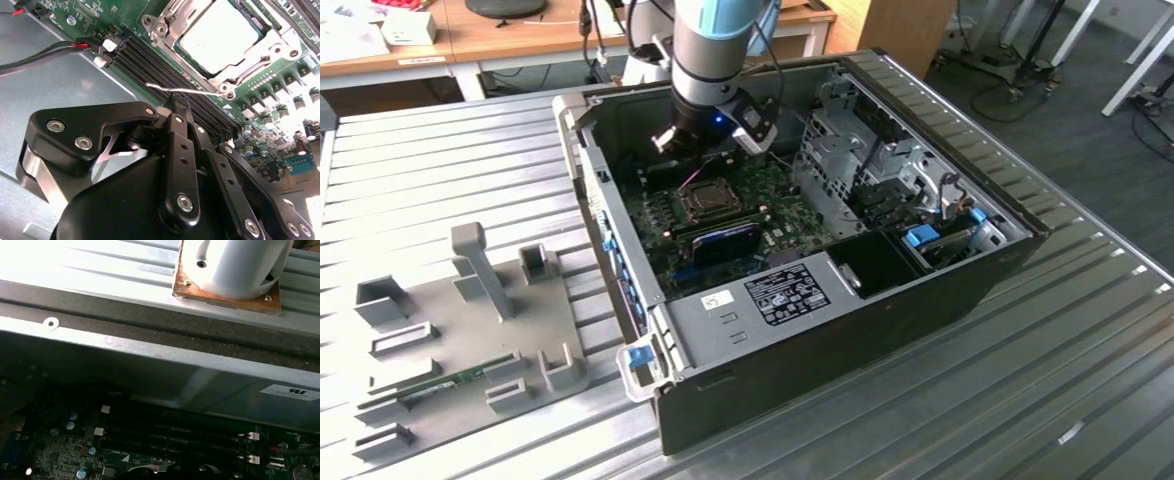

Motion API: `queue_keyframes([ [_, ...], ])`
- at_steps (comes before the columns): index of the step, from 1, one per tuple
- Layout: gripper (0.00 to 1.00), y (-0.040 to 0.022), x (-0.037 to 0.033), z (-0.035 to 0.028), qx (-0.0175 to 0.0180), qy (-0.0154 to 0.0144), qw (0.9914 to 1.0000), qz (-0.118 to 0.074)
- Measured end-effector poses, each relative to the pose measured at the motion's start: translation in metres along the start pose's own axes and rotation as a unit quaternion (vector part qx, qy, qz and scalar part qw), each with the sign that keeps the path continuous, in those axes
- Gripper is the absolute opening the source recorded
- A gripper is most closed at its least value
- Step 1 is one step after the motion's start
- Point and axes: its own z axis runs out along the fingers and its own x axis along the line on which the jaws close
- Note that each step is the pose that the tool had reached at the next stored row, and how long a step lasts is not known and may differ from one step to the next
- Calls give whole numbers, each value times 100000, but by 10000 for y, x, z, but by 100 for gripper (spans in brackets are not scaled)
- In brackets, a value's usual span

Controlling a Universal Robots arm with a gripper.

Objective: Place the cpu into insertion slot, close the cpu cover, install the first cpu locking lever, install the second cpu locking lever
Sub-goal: 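Install the first cpu locking lever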

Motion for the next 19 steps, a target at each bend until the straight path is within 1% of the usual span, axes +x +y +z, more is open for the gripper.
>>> queue_keyframes([
  [1,10,0,3,0,3,37,100000,-111],
  [3,10,-3,9,-2,-13,-15,99999,-329],
  [10,10,-23,21,-11,20,-559,99991,-1184],
  [19,10,-25,23,-7,25,-568,99990,-1328],
])
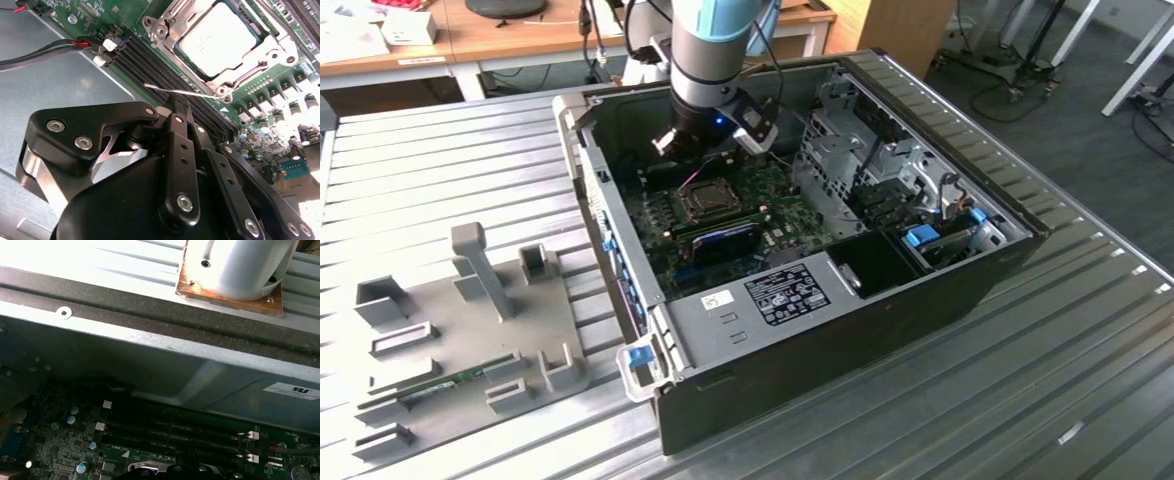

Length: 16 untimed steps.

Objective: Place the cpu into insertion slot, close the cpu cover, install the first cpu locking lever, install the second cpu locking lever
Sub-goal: 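Install the first cpu locking lever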

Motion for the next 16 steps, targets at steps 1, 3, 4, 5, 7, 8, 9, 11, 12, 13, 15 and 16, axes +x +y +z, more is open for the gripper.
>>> queue_keyframes([
  [1,10,-2,1,6,5,-20,100000,-8],
  [3,10,-6,3,17,16,-48,100000,-21],
  [4,10,-8,3,22,18,-60,100000,-27],
  [5,10,-10,4,28,17,-70,100000,-30],
  [7,10,-15,7,41,19,-73,100000,-31],
  [8,10,-17,7,46,19,-75,100000,-30],
  [9,10,-19,7,51,21,-75,100000,-24],
  [11,10,-23,4,62,18,-72,100000,-31],
  [12,10,-26,3,67,22,-71,100000,-29],
  [13,10,-28,0,72,22,-70,100000,-30],
  [15,10,-33,-6,81,23,-68,100000,-32],
  [16,10,-35,-10,85,23,-67,100000,-30],
])
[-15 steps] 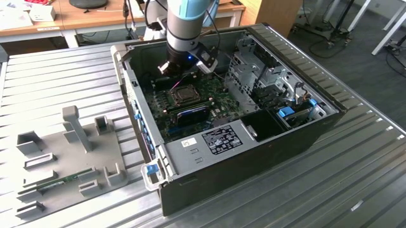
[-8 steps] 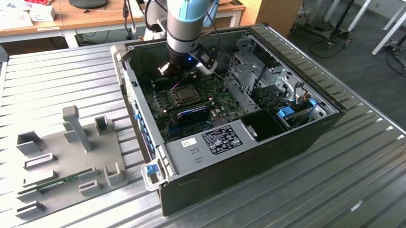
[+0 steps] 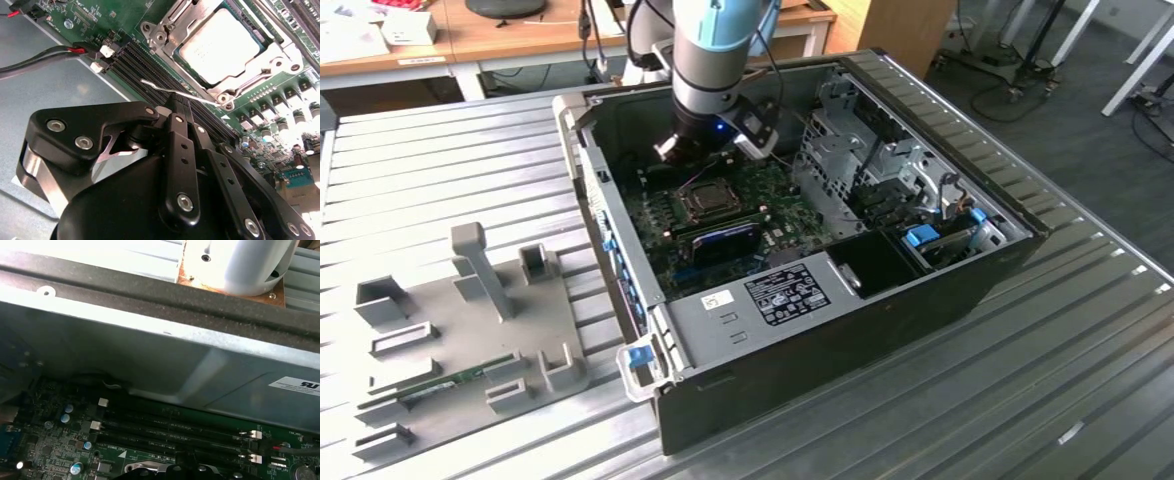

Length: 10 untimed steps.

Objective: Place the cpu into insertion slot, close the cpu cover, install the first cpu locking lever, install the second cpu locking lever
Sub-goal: 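Install the first cpu locking lever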

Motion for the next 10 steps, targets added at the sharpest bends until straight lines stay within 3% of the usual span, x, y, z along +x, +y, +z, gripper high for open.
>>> queue_keyframes([
  [10,10,-10,-15,19,-2,-5,100000,2],
])
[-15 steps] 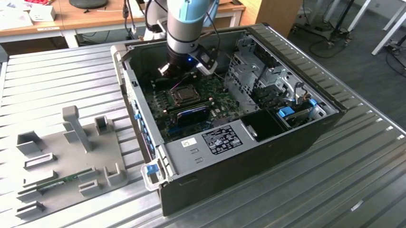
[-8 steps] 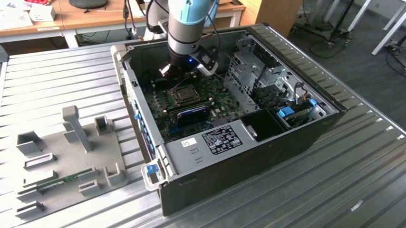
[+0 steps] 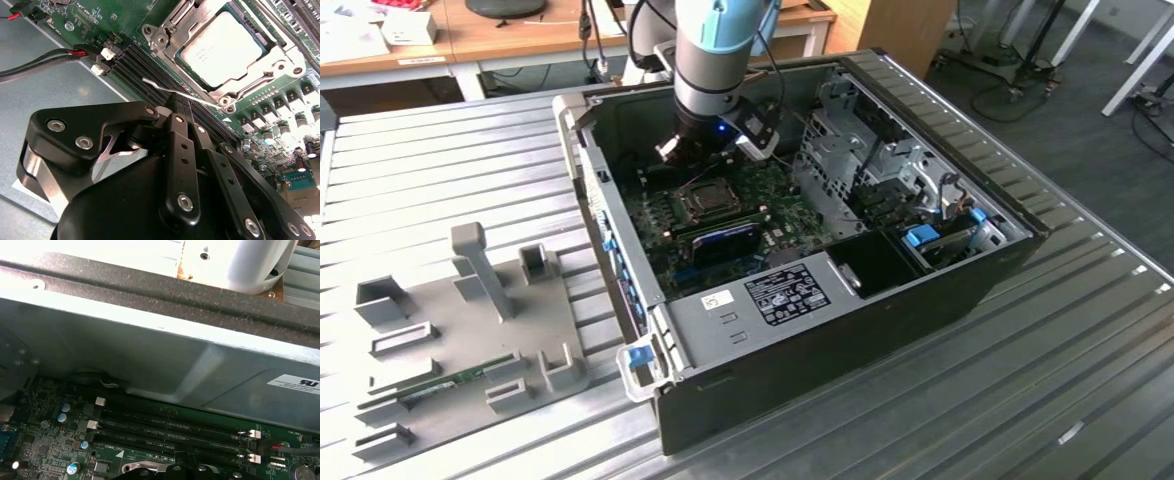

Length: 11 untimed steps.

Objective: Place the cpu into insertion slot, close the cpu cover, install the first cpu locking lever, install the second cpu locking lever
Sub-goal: 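Install the first cpu locking lever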

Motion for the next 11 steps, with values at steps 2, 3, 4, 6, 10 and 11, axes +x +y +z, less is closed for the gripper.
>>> queue_keyframes([
  [2,10,-1,0,1,0,1,100000,-3],
  [3,10,-1,0,1,1,4,100000,-3],
  [4,10,-1,-2,2,-2,4,100000,-1],
  [6,10,-3,-8,4,-5,2,100000,-6],
  [10,10,-5,-15,5,-3,1,100000,0],
  [11,10,-5,-17,5,0,3,100000,1],
])
